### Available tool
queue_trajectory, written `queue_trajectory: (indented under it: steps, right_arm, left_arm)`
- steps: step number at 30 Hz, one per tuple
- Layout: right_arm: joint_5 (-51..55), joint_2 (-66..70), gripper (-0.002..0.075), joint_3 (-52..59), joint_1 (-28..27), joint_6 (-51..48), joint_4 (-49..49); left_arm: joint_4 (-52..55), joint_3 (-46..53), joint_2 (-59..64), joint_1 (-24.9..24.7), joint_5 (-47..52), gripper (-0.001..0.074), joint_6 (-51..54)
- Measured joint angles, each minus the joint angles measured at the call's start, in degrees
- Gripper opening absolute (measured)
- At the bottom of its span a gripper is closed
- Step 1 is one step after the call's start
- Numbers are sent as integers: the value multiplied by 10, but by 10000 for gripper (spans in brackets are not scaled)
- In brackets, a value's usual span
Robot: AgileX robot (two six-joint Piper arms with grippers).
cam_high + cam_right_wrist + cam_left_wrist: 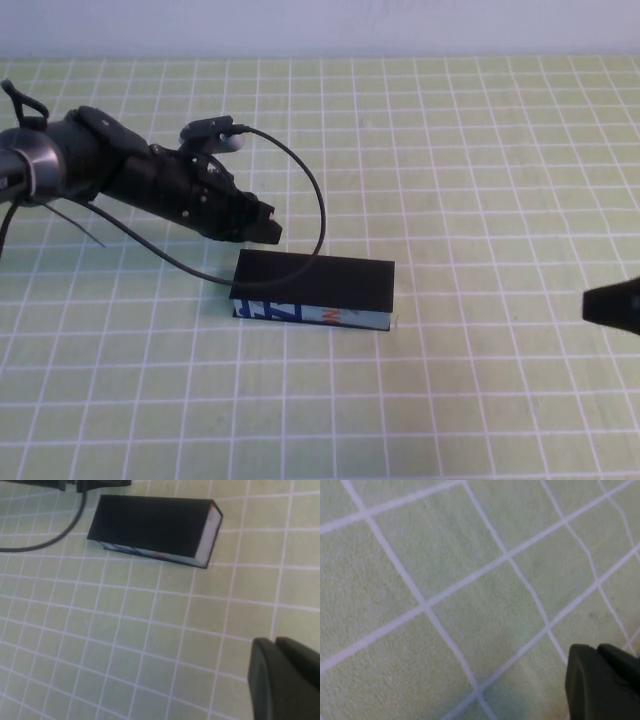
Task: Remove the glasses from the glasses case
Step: Pick up the glasses from the glasses case
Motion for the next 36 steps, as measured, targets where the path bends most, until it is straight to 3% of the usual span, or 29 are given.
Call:
queue_trajectory:
  steps: [3,10,16,22,29,36]
  right_arm:
    - [-14,54,-18,-50,55,2,-18]
    - [-69,185,-17,-161,246,37,-140]
    - [-112,295,-16,-230,360,-59,-230]
    - [-161,380,83,-276,395,-192,-247]
    - [-222,452,270,-289,395,-233,-272]
    - [-277,479,304,-290,412,-250,-309]
  left_arm:
    - [9,0,8,0,4,-4,-6]
    - [13,-1,9,-1,13,-4,-9]
    - [13,-2,9,-1,20,-4,-10]
    - [20,-3,9,8,34,-4,-12]
    - [24,-3,9,21,35,-4,-12]
    - [24,-3,9,21,35,-4,-12]
